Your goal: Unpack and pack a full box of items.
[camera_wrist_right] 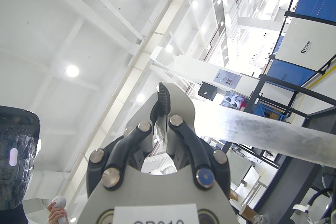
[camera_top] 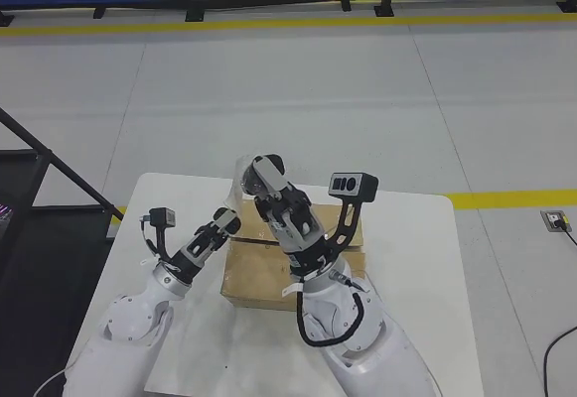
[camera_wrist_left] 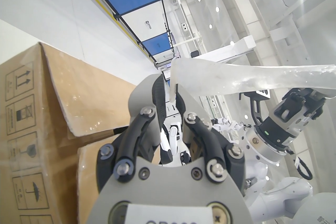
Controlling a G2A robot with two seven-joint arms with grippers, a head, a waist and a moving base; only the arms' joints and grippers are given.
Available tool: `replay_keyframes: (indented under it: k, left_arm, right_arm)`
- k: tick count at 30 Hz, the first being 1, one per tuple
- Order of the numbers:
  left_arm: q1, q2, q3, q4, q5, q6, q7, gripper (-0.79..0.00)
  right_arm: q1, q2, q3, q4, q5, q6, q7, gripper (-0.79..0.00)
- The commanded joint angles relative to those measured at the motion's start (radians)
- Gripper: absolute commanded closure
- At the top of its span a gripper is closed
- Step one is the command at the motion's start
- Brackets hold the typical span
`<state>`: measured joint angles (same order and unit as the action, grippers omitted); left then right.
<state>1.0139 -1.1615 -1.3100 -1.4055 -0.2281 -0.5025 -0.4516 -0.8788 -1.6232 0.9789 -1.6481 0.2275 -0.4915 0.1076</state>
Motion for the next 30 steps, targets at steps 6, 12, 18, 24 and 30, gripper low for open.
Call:
replay_keyframes:
  k: [6, 12, 18, 24, 30]
  left_arm:
    - [-0.004, -0.003, 0.001, -0.005, 0.006, -0.014, 0.001, -0.369]
    - [-0.004, -0.007, 0.004, -0.006, 0.004, -0.058, 0.003, -0.376]
    - [-0.005, -0.009, 0.006, -0.004, 0.003, -0.067, -0.001, -0.369]
    - [-0.012, -0.012, 0.009, 0.005, -0.007, -0.061, -0.018, -0.172]
    - [-0.019, -0.014, 0.011, 0.016, -0.009, -0.061, -0.029, 0.000]
  right_arm:
    - [-0.003, -0.005, 0.003, -0.001, 0.007, 0.004, 0.015, 0.000]
    - [-0.005, -0.009, 0.009, 0.001, 0.005, 0.011, 0.019, 0.000]
    - [-0.005, -0.013, 0.011, 0.005, 0.007, 0.012, 0.023, 0.000]
    - [-0.005, -0.017, 0.012, 0.007, 0.011, 0.011, 0.033, 0.000]
    - [-0.008, -0.020, 0.016, 0.005, 0.019, 0.009, 0.046, 0.000]
